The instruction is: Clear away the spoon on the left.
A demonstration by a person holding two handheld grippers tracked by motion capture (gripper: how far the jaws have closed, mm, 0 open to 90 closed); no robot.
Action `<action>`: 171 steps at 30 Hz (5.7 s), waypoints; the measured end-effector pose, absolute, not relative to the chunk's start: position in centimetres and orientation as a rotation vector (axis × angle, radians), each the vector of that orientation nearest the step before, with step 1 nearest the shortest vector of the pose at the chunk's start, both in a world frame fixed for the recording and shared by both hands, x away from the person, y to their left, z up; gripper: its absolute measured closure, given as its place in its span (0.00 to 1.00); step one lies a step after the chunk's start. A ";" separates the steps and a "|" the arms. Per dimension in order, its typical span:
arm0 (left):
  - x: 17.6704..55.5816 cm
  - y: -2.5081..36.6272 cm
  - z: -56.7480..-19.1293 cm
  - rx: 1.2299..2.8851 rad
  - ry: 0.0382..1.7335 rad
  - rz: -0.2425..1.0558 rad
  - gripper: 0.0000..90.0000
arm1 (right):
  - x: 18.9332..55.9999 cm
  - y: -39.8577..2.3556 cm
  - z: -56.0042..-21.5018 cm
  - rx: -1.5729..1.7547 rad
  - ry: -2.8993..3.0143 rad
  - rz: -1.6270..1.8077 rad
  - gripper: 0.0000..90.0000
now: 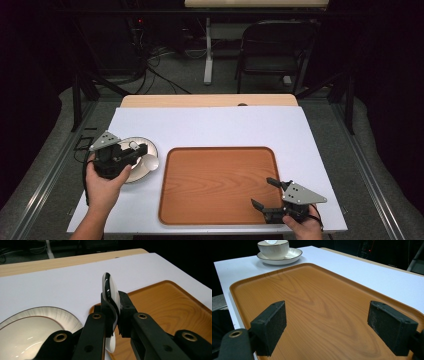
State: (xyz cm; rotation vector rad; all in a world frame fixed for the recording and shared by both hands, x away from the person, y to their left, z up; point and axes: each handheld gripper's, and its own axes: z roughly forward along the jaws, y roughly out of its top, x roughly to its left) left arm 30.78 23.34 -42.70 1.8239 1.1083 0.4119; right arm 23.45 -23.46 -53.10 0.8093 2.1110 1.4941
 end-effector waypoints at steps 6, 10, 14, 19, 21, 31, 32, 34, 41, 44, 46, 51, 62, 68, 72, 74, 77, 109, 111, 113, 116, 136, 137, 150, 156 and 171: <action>30.7 21.6 -42.9 1.885 1.062 0.385 0.95 | 23.5 -23.5 -53.1 0.809 2.110 1.496 0.17; 30.7 20.6 -43.1 1.925 1.030 0.367 0.95 | 23.5 -23.5 -53.1 0.809 2.111 1.494 0.17; 30.7 19.7 -43.1 1.955 1.005 0.351 0.95 | 23.5 -23.5 -53.1 0.809 2.110 1.495 0.17; 30.7 18.6 -43.3 1.995 0.975 0.334 0.95 | 23.5 -23.5 -53.1 0.807 2.111 1.494 0.17; 30.8 18.3 -43.4 2.012 0.966 0.320 0.95 | 23.5 -23.5 -53.1 0.809 2.111 1.496 0.17; 30.9 16.3 -44.4 2.071 0.926 0.248 0.95 | 23.5 -23.5 -53.1 0.807 2.109 1.495 0.17; 30.9 16.3 -44.4 2.071 0.926 0.248 0.95 | 23.5 -23.5 -53.1 0.807 2.109 1.495 0.17; 31.0 16.0 -44.6 2.073 0.926 0.233 0.95 | 23.5 -23.5 -53.1 0.806 2.107 1.494 0.17; 31.4 15.1 -45.3 2.131 0.923 0.176 0.95 | 23.5 -23.6 -53.1 0.806 2.108 1.492 0.17; 31.5 14.7 -45.7 2.143 0.929 0.144 0.95 | 23.4 -23.6 -53.0 0.807 2.106 1.493 0.17; 31.6 14.5 -46.0 2.153 0.929 0.131 0.95 | 23.4 -23.6 -53.0 0.805 2.107 1.492 0.17; 31.9 14.2 -46.6 2.173 0.934 0.097 0.94 | 23.4 -23.6 -53.0 0.806 2.107 1.492 0.17; 32.8 13.8 -48.0 2.198 0.958 0.045 0.94 | 23.4 -23.6 -53.0 0.808 2.106 1.494 0.17; 33.3 13.9 -48.3 2.183 0.978 0.022 0.94 | 23.4 -23.6 -53.0 0.804 2.107 1.493 0.17; 33.7 14.0 -48.5 2.164 1.010 0.007 0.94 | 23.4 -23.6 -53.0 0.807 2.107 1.493 0.17; 34.0 14.0 -48.6 2.159 1.027 0.002 0.93 | 23.4 -23.6 -53.0 0.805 2.107 1.493 0.17; 34.3 14.0 -48.8 2.141 1.056 -0.005 0.93 | 23.5 -23.6 -53.1 0.807 2.108 1.494 0.17; 38.2 14.6 -52.7 2.007 1.380 -0.080 0.83 | 23.5 -23.6 -53.1 0.816 2.111 1.500 0.17; 38.4 14.6 -52.9 2.011 1.387 -0.085 0.81 | 23.5 -23.6 -53.1 0.812 2.110 1.498 0.17; 38.5 14.6 -53.2 2.006 1.395 -0.078 0.81 | 23.5 -23.6 -53.1 0.813 2.110 1.498 0.17; 38.6 14.7 -53.4 2.004 1.407 -0.084 0.80 | 23.5 -23.6 -53.1 0.809 2.110 1.496 0.17; 38.6 14.8 -53.9 1.980 1.445 -0.077 0.64 | 23.6 -23.5 -53.1 0.800 2.114 1.496 0.17; 38.6 14.8 -53.9 1.981 1.445 -0.070 0.62 | 23.6 -23.6 -53.1 0.802 2.113 1.497 0.17; 38.2 14.8 -53.7 2.026 1.422 0.043 0.49 | 23.6 -23.6 -53.1 0.802 2.112 1.497 0.17; 38.1 14.8 -53.4 2.045 1.414 0.075 0.48 | 23.6 -23.5 -53.1 0.805 2.112 1.499 0.17; 37.4 16.1 -50.5 2.061 1.377 0.206 0.46 | 23.6 -23.5 -53.1 0.804 2.112 1.497 0.17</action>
